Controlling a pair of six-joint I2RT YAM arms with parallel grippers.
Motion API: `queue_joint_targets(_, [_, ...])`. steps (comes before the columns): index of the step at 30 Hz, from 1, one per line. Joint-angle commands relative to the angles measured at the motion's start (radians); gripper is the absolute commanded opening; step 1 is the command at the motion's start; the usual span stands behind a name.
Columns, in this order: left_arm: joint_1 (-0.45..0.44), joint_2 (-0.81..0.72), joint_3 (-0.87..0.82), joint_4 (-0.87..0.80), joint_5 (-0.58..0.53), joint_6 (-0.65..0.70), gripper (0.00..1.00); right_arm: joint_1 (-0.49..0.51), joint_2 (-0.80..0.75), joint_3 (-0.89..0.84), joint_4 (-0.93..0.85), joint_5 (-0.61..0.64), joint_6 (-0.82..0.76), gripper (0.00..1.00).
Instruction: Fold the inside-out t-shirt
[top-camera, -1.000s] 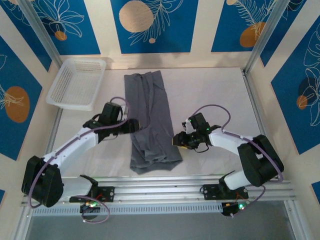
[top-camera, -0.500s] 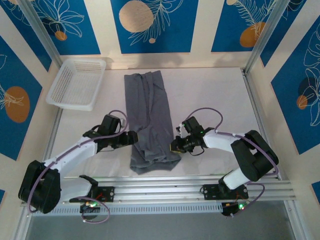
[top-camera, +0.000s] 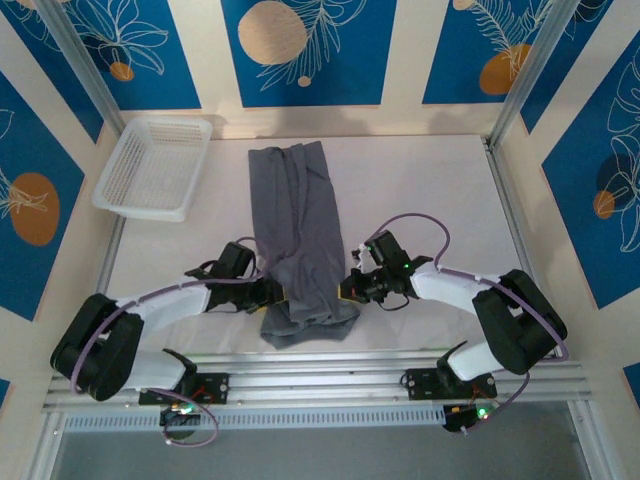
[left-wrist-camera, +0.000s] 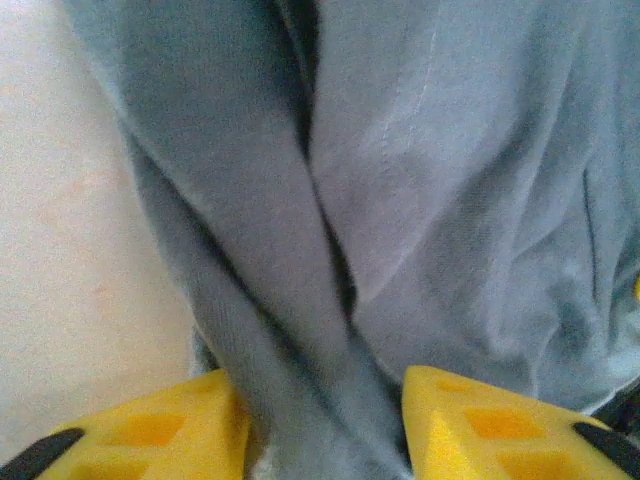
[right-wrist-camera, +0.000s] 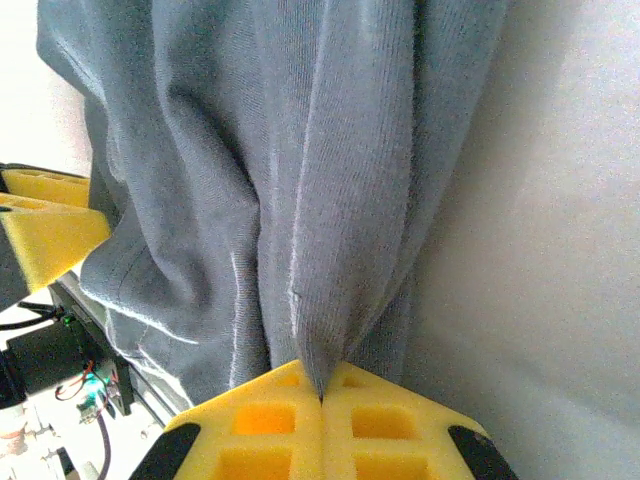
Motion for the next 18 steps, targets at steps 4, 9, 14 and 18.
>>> queue_joint_targets(4, [-0.021,0.012,0.003,0.060,0.005,-0.034,0.35,0.004,-0.006,-0.030,0.018,-0.029,0.019,0.00])
queue_joint_targets(9, [-0.021,0.004,-0.014,0.097,0.003,-0.053,0.62,0.004,0.006,-0.029,0.024,-0.035,0.023,0.00])
queue_joint_targets(14, [-0.036,0.055,0.005,0.161,0.055,-0.048,0.62,0.004,0.019,-0.020,0.023,-0.036,0.023,0.00])
queue_joint_targets(18, [-0.061,0.083,0.010,0.179,0.060,-0.047,0.44,0.003,0.020,-0.020,0.017,-0.032,0.027,0.00])
